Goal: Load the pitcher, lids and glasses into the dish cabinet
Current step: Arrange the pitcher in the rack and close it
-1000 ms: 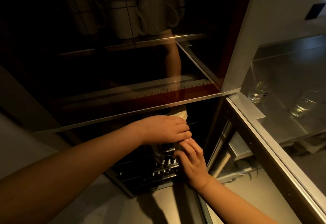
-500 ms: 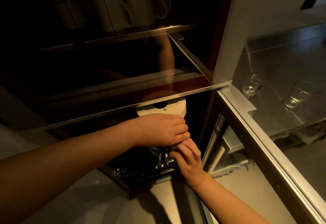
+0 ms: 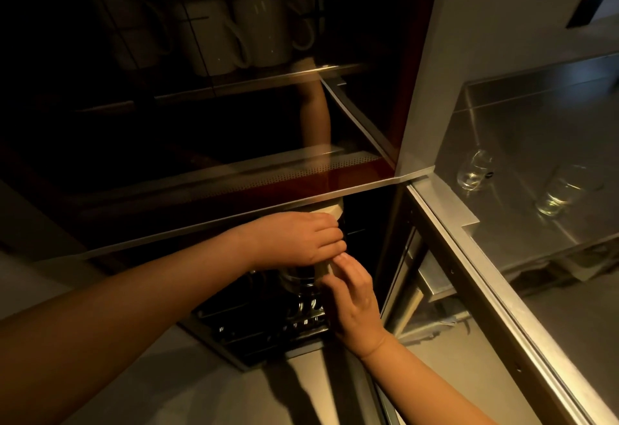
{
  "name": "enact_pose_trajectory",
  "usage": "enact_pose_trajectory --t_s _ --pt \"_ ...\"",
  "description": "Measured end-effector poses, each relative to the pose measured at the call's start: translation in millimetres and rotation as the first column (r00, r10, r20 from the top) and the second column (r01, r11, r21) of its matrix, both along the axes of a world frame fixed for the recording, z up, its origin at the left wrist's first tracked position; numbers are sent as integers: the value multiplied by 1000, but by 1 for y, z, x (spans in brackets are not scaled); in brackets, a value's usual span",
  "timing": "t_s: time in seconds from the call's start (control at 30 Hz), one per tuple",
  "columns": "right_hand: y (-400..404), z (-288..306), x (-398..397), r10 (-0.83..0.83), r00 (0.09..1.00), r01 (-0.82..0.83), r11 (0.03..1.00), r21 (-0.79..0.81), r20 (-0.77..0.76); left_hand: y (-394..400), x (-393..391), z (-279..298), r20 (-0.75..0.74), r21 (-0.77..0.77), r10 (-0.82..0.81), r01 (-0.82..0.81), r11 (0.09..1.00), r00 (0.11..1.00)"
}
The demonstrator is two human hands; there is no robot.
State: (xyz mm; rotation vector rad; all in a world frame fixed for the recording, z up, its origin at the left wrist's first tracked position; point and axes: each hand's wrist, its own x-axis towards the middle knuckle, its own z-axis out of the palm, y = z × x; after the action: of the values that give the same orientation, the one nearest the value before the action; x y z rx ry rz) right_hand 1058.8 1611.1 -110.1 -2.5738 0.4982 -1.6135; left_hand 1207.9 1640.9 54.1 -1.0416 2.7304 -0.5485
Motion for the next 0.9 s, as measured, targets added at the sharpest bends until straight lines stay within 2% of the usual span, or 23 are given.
enact_pose_trajectory --t_s 0.23,0.37,0.43,0.53,0.63,0.77,0.9 --pt "9 9 -7 40 990 -13 981 196 -134 0 8 -7 -79 -28 61 -63 998 995" --pt "12 19 -2 30 986 15 963 267 -165 10 6 -19 -236 -36 250 -265 964 939" --pt "16 22 3 26 984 30 950 310 -175 21 0 -29 -350 27 377 -394 919 858" --pt "20 23 7 53 988 8 920 392 -145 40 -11 -49 -483 151 538 -540 828 691" --pt "21 25 11 93 989 -35 898 440 -112 60 -21 -74 -536 266 664 -642 719 521" --pt "20 29 18 118 986 -47 879 475 -121 75 -35 -96 -507 371 758 -689 622 411" --pt "20 31 23 159 981 -80 856 511 -113 74 -43 -95 -582 454 768 -677 579 266"
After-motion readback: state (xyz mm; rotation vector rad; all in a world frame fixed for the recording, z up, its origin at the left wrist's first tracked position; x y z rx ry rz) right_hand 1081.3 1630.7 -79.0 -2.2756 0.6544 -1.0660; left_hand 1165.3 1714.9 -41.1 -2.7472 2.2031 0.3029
